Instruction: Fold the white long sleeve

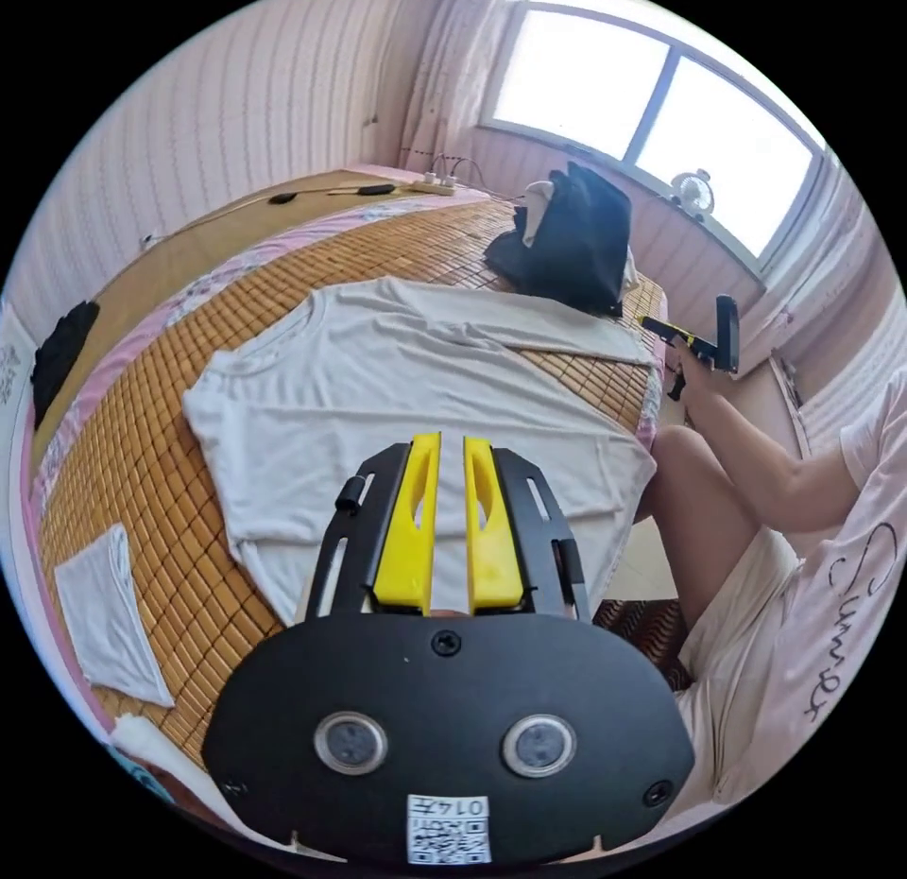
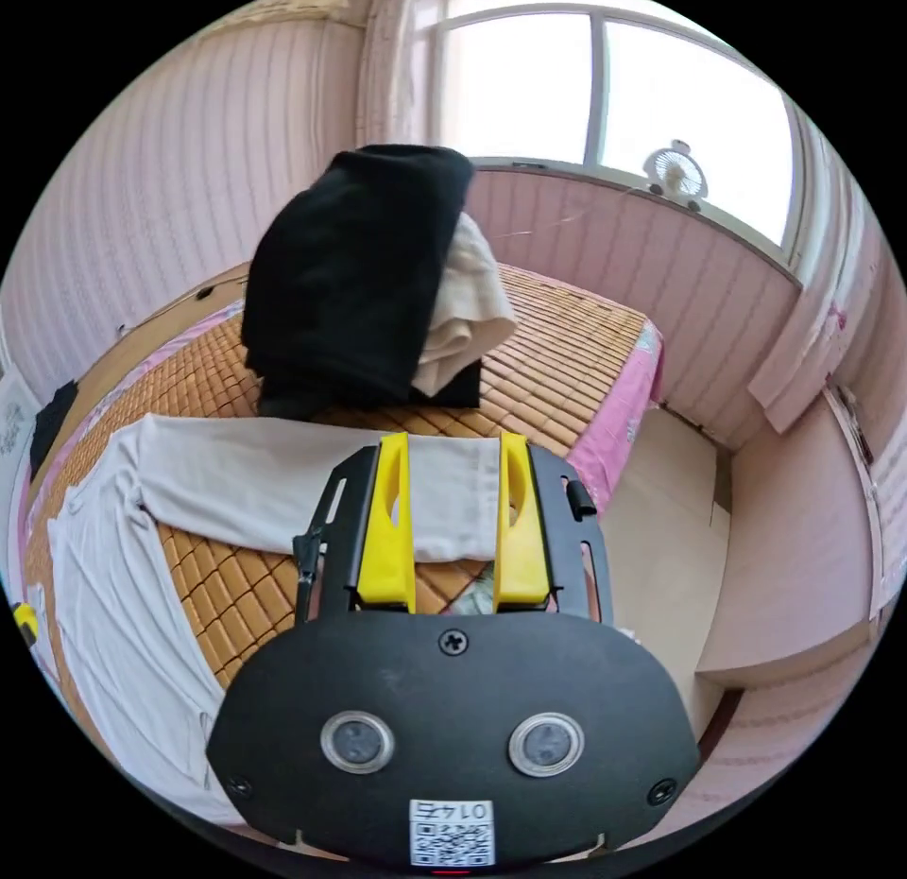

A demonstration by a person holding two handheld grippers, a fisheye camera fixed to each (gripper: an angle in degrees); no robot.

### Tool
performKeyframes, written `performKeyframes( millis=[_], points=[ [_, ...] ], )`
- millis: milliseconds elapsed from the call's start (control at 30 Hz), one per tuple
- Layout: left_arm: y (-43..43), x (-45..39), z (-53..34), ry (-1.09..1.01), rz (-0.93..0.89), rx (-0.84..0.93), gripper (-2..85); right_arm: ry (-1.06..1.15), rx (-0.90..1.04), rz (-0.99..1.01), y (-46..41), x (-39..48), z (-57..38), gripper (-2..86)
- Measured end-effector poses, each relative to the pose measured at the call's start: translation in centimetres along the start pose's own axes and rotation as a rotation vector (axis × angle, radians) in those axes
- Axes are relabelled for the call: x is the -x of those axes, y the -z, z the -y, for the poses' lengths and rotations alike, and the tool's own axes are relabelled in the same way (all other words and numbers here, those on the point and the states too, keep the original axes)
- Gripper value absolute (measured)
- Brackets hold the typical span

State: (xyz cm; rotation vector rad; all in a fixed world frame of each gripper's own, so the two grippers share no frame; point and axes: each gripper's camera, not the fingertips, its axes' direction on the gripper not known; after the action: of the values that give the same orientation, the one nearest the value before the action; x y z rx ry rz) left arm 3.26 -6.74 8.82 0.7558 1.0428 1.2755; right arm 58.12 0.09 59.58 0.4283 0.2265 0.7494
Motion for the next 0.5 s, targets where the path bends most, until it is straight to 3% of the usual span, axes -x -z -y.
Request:
performKeyframes(
  millis=[233, 300, 500],
  points=[
    [-6.7, -6.1, 9.0, -0.115, -0.099, 0.033, 7.1, -0.146, -0.008, 0.109, -3.7, -6.6, -0.7, 14.0],
    [-9.7, -8.0, 11.8, -0.123, -0.172, 0.045, 7.7, -0.116, 0.096, 0.197, -5.9, -7.1, -0.8, 13.6],
    [-15.9, -13.1, 18.1, -0.181, -0.225, 0.051, 8.6, -0.038, 0.08, 0.168, -7.0, -7.3, -1.5, 10.4]
  ],
)
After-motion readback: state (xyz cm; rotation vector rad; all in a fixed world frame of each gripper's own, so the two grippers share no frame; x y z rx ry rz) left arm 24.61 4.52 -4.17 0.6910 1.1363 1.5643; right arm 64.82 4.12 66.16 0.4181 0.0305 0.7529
